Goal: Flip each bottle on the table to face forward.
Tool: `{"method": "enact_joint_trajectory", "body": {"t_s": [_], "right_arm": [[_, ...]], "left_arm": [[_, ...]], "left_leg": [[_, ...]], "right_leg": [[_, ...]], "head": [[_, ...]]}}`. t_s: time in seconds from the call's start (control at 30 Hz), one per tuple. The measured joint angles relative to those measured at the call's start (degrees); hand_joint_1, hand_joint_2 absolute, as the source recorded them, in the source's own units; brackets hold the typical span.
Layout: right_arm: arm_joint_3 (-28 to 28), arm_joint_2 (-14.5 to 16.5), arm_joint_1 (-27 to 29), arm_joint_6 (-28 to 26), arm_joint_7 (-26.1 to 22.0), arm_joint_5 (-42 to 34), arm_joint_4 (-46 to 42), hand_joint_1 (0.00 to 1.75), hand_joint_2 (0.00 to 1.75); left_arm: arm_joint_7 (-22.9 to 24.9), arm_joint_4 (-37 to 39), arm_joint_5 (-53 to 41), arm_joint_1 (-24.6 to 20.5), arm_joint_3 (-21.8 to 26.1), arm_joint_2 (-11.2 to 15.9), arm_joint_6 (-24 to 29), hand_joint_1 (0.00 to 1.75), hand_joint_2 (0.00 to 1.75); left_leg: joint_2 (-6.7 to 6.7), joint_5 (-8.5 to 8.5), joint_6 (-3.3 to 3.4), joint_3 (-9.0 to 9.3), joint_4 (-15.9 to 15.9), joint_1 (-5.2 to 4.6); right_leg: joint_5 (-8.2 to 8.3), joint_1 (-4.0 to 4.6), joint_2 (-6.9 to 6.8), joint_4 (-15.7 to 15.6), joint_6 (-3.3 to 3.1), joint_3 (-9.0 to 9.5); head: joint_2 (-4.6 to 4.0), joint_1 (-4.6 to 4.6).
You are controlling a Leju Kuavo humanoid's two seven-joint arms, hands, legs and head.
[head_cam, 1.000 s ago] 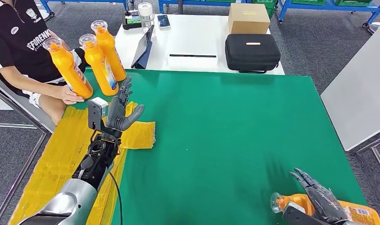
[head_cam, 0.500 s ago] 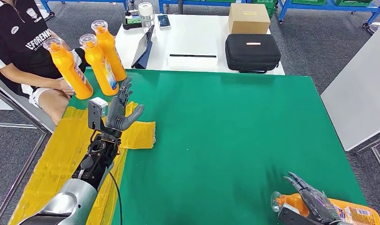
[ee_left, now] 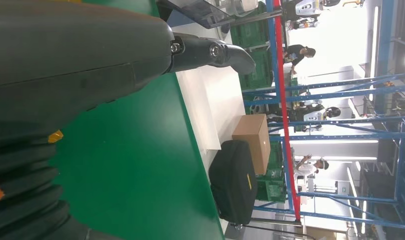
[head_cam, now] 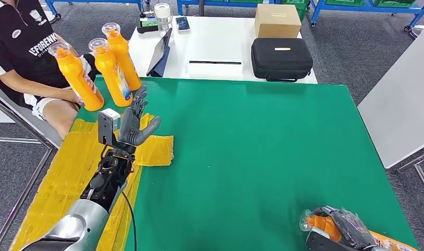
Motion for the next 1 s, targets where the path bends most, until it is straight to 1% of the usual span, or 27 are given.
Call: {"method": "enact_joint_trajectory", "body": {"t_s": [0.23,0.27,0.37,0.4,0.47,0.53,0.67,0.8,0.87,1.0], "right_arm": [[0.2,-0.2,-0.4,-0.3,0.7,0.7,0.4,1.75,1.75],[0.2,-0.3,-0.5,-0.5,0.9,0.8,0.6,1.71,1.75],[0.7,-0.4,-1.2,-2.5,1.7,1.1,1.6,1.61,1.75],[1.0,-0.5,-1.5,-3.5,2.0,1.1,2.0,1.61,1.75],[2.2,-0.5,-2.4,-6.2,3.0,1.2,3.1,1.68,1.75],[4.1,-0.5,-3.6,-9.6,4.5,1.3,4.4,1.74,1.75],[9.3,-0.2,-5.6,-15.2,7.1,1.2,6.7,1.75,1.75],[15.8,0.5,-8.2,-20.8,9.0,0.2,9.2,1.75,1.75],[18.9,0.9,-9.8,-22.8,9.8,-0.4,10.4,1.75,1.75],[22.5,1.2,-11.6,-23.9,10.5,-1.2,12.1,1.75,1.75]], "left_arm": [[0.0,0.0,0.0,0.0,0.0,-0.3,-0.2,0.0,1.75],[0.0,0.0,0.0,0.0,0.0,-0.3,-0.2,0.0,1.75],[0.0,0.1,-0.1,0.0,0.0,-0.6,-0.3,0.0,1.75],[0.0,0.2,-0.2,0.0,0.0,-0.6,-0.4,0.0,1.75],[0.0,0.3,-0.3,0.0,0.0,-0.9,-0.4,0.0,1.75],[0.0,0.4,-0.5,0.0,0.0,-1.2,-0.4,0.0,1.75],[0.2,0.5,-0.7,0.0,0.0,-1.7,-0.3,0.0,1.75],[0.4,0.1,-0.9,0.2,-0.1,-2.2,-0.2,0.0,1.75],[0.6,-0.3,-0.9,0.3,-0.1,-2.5,-0.2,0.0,1.75],[0.7,-0.6,-0.9,0.6,-0.2,-2.7,-0.1,0.0,1.75]], "left_leg": [[0.0,0.0,0.0,0.0,0.0,0.0],[0.0,0.0,0.0,-0.01,0.0,0.0],[0.0,0.0,0.0,0.0,0.0,0.0],[0.0,0.0,0.0,0.0,0.0,0.0],[0.02,0.0,0.0,0.01,0.0,0.0],[0.04,0.01,0.0,0.02,0.0,0.0],[0.04,0.03,0.0,0.01,0.0,0.01],[0.09,0.04,-0.01,-0.01,0.0,0.03],[0.07,0.05,-0.01,0.0,0.0,0.03],[-0.02,0.05,-0.01,-0.04,0.0,0.03]], "right_leg": [[0.0,0.0,0.0,0.0,0.0,0.0],[0.0,0.0,0.0,0.0,0.0,0.0],[0.0,-0.01,0.0,0.0,0.0,0.01],[0.0,-0.01,0.0,0.0,0.0,0.02],[0.01,-0.01,0.01,0.0,0.0,0.02],[0.01,-0.01,0.01,0.0,0.0,0.02],[0.01,0.0,0.01,0.0,0.0,0.02],[0.01,0.03,0.02,0.0,0.0,0.0],[0.01,0.04,0.01,0.0,0.0,-0.01],[0.01,0.03,0.0,0.0,0.0,-0.01]], "head": [[0.0,0.0],[0.0,0.0],[0.0,0.01],[0.0,0.01],[0.0,0.01],[0.0,0.01],[0.0,0.01],[0.0,0.0],[0.0,0.0],[0.0,0.01]]}}
